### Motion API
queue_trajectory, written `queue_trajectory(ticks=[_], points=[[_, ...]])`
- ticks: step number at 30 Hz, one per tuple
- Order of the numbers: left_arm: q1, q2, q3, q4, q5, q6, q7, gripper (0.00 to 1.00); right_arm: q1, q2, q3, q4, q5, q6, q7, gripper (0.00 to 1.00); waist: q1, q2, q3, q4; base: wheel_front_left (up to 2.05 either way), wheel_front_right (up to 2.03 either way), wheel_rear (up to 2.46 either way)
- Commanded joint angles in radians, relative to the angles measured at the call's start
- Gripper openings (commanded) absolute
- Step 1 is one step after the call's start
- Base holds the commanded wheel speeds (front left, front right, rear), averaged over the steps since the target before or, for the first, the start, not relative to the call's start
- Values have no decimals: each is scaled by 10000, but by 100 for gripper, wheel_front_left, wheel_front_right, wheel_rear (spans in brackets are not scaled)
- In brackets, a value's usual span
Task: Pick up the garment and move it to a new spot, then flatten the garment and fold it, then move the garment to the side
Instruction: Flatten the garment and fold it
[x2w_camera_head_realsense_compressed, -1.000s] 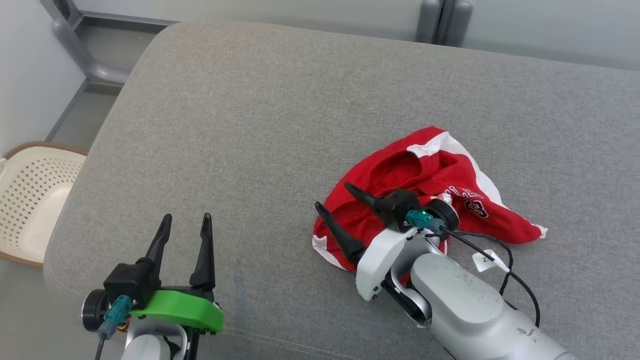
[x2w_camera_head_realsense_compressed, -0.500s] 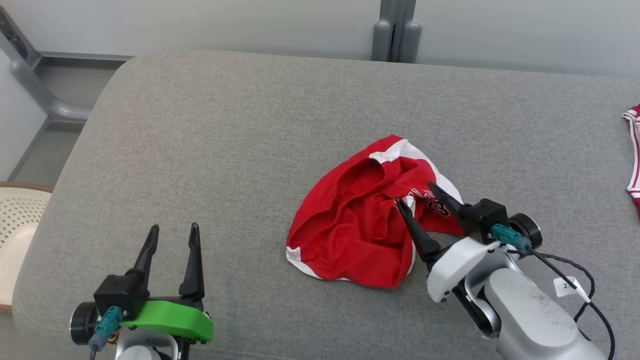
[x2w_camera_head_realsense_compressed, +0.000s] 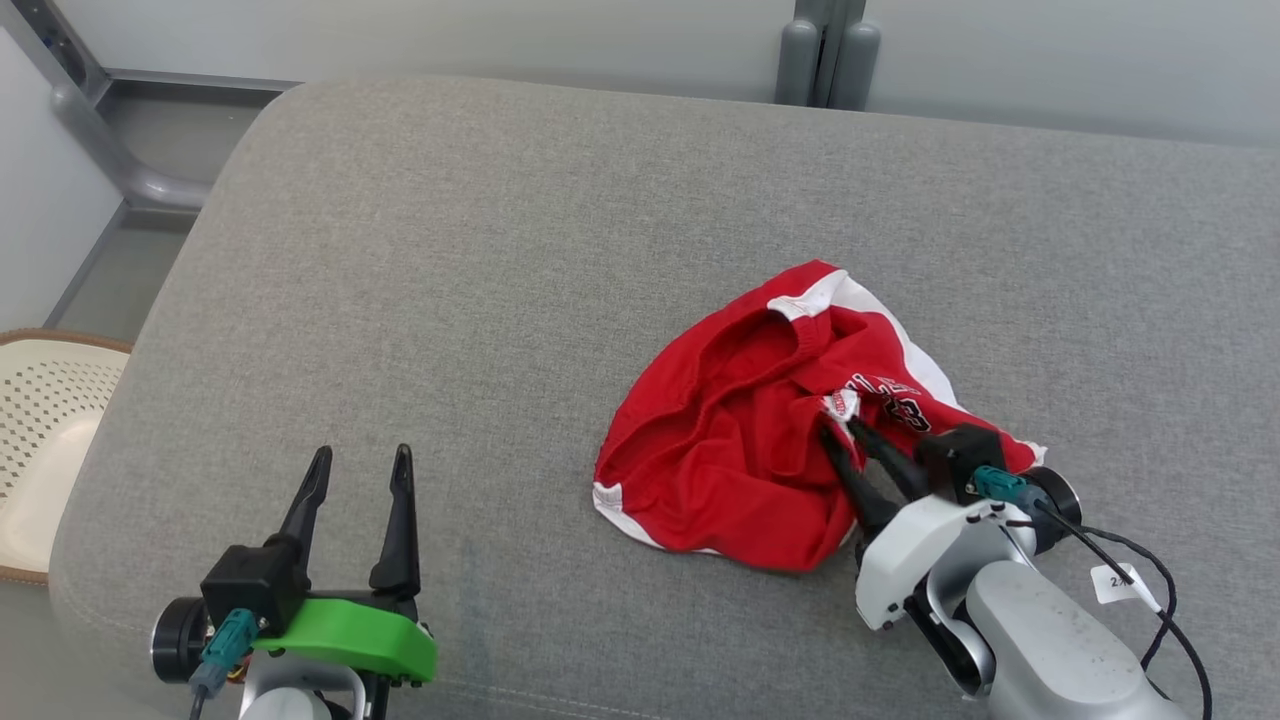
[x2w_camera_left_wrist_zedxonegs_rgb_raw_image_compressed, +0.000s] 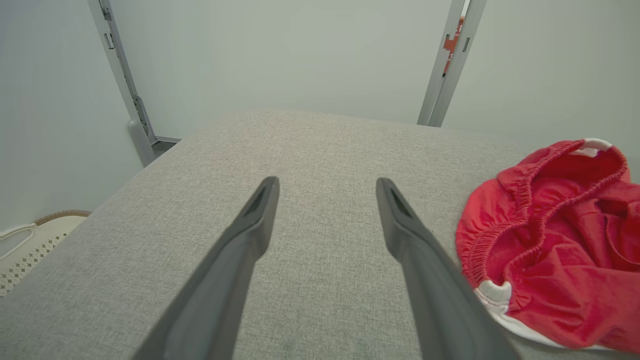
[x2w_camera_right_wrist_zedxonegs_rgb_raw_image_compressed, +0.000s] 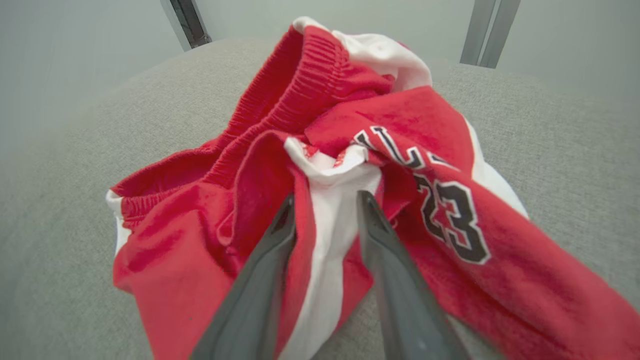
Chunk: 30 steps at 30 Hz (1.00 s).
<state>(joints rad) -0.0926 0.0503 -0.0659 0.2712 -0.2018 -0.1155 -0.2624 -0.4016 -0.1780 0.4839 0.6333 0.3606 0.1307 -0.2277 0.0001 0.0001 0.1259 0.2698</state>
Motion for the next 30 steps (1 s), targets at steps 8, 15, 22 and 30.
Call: queue_trajectory(ticks=[8, 15, 22, 30], points=[[201, 9, 236, 37, 49, 18, -28, 100, 46, -2, -44, 31, 133, -1, -323, 0, -1, -1, -210, -631, 0, 0, 0], [272, 11, 189, 50, -154, 19, -27, 100, 1471, -136, -1319, -1681, 456, -1, -369, 0, -1, -1, -247, -1335, 0, 0, 0], [256, 10, 190, 29, -152, 109, -28, 100, 3354, 394, -2744, -3395, 666, -1, 73, 0, -1, -1, -130, -1806, 0, 0, 0], [126, 12, 243, 36, 3, 81, -28, 100, 3994, 553, -3531, -4450, -133, -1, 174, 100, -1, -1, -118, -2161, 0, 0, 0]])
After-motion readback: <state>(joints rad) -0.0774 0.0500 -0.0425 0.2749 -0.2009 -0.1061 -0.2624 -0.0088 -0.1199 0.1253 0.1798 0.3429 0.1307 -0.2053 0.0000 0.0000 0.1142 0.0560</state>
